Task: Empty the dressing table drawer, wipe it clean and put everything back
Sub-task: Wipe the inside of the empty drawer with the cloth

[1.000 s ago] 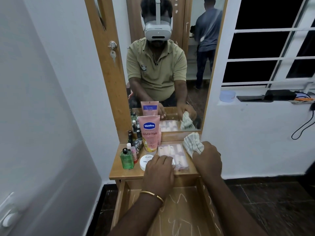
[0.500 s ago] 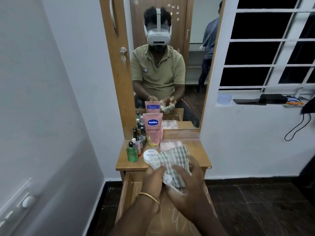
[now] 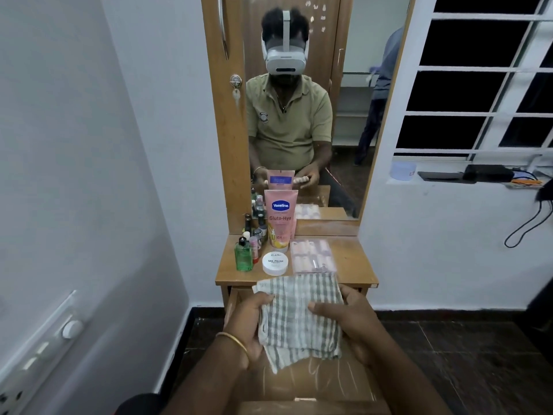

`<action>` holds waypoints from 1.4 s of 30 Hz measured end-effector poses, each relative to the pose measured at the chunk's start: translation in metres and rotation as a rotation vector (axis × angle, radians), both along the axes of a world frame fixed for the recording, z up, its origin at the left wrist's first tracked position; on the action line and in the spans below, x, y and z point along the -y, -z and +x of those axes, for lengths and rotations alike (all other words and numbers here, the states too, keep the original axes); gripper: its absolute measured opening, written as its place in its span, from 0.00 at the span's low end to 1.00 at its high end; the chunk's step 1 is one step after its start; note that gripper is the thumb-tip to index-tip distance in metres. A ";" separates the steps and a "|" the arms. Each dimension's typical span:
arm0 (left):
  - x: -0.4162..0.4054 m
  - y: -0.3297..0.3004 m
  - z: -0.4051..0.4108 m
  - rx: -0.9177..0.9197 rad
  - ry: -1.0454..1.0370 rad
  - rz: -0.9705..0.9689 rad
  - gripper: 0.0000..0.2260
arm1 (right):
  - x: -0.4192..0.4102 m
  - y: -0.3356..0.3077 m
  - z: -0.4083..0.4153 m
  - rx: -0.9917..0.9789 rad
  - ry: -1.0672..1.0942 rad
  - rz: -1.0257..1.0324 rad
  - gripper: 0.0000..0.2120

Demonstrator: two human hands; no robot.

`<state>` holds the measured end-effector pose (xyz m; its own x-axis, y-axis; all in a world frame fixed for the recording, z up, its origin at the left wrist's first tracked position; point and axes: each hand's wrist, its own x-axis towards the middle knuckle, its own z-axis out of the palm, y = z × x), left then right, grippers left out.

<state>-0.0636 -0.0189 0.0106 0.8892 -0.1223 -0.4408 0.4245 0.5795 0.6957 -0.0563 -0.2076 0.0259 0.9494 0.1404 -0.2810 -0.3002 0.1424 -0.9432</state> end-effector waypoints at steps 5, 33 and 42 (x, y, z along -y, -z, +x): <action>0.020 0.002 -0.003 0.027 0.006 0.191 0.15 | -0.022 0.016 -0.004 0.319 0.097 -0.613 0.06; -0.121 0.076 0.028 0.023 -0.370 0.276 0.26 | -0.128 0.060 0.034 0.744 -0.242 -1.163 0.23; -0.107 0.078 0.038 -0.007 -0.299 0.327 0.32 | -0.175 0.064 0.048 0.909 -0.435 -1.419 0.18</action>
